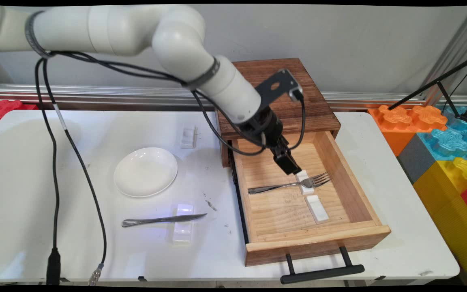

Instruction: Pick up the knife from the right of the white plate

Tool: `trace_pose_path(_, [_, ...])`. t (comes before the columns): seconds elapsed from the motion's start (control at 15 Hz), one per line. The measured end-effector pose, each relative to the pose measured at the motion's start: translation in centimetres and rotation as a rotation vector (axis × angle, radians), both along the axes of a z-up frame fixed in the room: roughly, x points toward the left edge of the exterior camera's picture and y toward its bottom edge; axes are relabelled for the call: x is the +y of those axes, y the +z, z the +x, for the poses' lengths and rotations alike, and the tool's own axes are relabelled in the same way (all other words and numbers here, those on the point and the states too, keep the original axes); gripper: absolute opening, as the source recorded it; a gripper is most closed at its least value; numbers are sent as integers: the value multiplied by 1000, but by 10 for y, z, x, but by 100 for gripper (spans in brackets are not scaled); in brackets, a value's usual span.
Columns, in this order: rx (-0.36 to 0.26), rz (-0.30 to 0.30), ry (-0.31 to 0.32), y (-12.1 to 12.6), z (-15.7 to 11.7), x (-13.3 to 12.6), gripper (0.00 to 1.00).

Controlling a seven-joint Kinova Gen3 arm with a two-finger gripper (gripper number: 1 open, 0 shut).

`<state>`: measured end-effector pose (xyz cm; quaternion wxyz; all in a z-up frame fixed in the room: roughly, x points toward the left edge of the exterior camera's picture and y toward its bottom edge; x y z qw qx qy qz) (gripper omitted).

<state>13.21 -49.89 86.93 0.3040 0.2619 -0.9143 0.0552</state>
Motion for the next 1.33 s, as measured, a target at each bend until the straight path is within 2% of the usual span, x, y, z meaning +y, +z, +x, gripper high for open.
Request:
trace_pose_path(0.4, [-2,31,6,44,20,11,100])
trace_pose_path(0.73, [4,55,6,72,40,20,100])
trace_pose_path(1.33, [-20,67,-41,100,79,42,100])
